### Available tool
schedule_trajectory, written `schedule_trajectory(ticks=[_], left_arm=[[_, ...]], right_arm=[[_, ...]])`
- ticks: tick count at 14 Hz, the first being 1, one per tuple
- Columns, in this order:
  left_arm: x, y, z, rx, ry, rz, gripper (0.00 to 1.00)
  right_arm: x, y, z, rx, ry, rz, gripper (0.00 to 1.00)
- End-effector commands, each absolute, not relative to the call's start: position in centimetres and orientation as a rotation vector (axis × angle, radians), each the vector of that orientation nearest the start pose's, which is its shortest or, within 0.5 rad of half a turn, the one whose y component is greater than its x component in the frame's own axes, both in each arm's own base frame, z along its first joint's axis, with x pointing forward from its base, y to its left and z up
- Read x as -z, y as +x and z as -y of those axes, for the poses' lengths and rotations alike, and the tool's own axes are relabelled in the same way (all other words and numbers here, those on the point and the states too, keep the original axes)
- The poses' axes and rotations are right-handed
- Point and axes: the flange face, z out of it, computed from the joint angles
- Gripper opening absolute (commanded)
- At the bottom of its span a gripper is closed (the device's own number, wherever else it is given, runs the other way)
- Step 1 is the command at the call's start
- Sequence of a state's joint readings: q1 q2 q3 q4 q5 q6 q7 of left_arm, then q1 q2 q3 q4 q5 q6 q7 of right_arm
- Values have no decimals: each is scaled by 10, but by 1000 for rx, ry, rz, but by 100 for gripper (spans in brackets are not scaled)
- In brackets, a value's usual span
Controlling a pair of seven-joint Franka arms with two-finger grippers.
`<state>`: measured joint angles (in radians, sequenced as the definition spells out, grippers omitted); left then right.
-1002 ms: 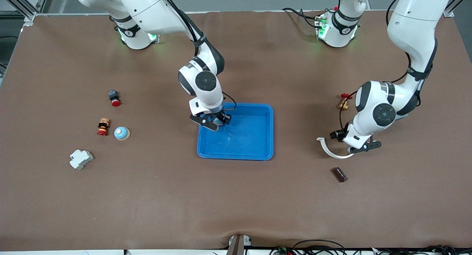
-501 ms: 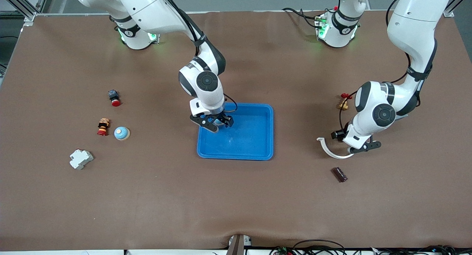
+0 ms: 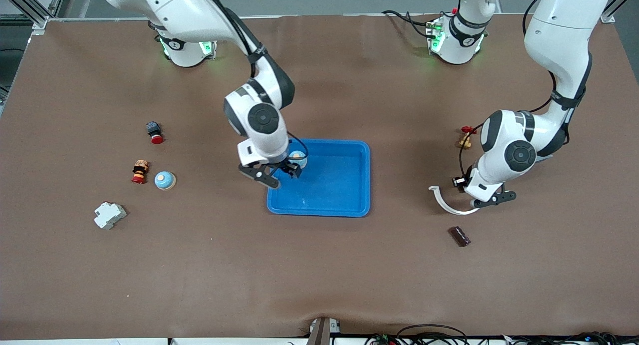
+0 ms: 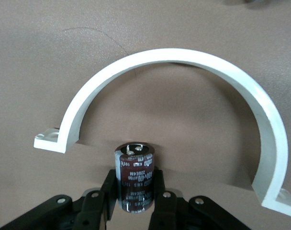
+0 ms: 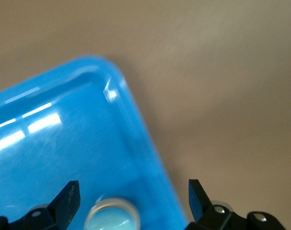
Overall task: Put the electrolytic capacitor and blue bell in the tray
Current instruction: 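Release the bell in the tray while the left gripper grasps a capacitor, then carry the capacitor to the tray while the right gripper reaches the other bell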
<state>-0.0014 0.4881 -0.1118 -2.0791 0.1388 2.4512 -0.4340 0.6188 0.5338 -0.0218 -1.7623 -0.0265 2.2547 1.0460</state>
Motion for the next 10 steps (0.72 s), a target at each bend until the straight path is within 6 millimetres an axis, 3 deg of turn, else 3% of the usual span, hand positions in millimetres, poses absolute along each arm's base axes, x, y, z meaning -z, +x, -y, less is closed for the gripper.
schedule_trajectory(ticks=[1,6,8,10], left_arm=[[-183,576,66,-124,-3058,334,3],[-220,592,71,-103,-3052,377,2],[-252,605,74,-151,-3027,394,2],[-288,619,97,-201,-3001,452,2]], right_arm=[[-288,542,-325,-16,-3148,-569,100],[-297,552,-233,-56,-3184,-300,100],[-298,552,-197,-67,-3187,-233,100],[-290,546,-158,-46,-3179,-158,100]])
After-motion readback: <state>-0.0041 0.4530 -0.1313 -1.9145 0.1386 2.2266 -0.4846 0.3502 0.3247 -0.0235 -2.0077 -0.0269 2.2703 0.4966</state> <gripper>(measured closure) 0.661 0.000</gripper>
